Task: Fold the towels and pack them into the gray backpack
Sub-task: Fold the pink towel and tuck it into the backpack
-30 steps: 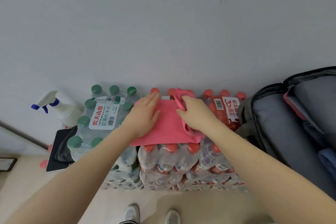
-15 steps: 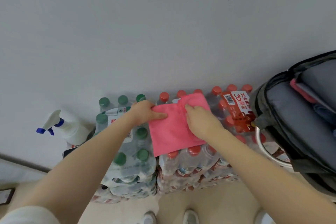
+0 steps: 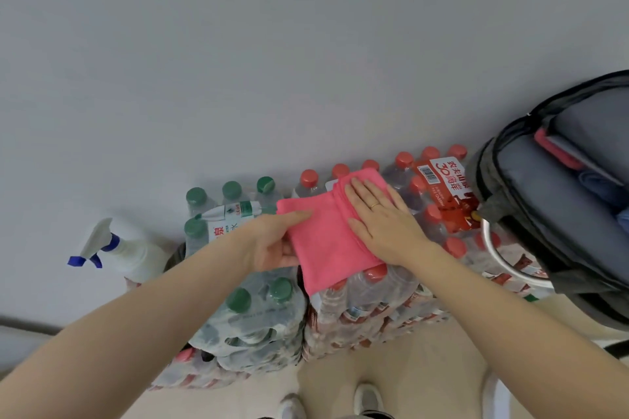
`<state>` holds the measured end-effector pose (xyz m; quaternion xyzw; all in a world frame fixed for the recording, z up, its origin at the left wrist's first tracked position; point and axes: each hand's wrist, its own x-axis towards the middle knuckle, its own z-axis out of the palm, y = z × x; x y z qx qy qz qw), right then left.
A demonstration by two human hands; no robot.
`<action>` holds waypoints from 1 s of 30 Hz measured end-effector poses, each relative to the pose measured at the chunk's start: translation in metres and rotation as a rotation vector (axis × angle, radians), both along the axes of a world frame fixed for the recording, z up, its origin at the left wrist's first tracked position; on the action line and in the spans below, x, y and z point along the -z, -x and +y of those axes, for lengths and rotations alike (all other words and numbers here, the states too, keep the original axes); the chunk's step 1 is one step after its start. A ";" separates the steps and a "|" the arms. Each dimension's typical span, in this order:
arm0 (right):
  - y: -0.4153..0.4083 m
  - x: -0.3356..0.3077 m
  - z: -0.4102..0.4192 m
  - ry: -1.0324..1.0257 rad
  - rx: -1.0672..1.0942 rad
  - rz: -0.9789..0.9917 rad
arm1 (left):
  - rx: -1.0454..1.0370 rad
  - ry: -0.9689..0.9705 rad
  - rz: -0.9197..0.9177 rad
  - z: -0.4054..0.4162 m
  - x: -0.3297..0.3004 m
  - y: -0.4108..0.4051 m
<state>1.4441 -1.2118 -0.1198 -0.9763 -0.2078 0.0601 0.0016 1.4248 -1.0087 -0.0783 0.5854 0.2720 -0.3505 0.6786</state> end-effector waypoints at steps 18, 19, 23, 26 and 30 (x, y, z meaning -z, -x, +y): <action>-0.013 -0.054 -0.047 -1.005 0.577 0.448 | 0.167 -0.377 -0.650 -0.115 -0.009 -0.024; -0.011 -0.052 -0.050 -1.019 0.585 0.520 | 0.178 -0.347 -0.625 -0.116 -0.007 -0.026; -0.007 -0.042 -0.049 -0.974 0.478 0.510 | 0.468 -0.536 -0.888 -0.103 -0.004 -0.018; -0.002 -0.034 -0.040 -0.879 0.357 0.408 | 0.821 -0.852 -1.106 -0.089 0.011 -0.016; -0.004 -0.029 -0.041 -0.664 0.260 0.358 | 0.992 -1.045 -1.050 -0.088 0.030 -0.019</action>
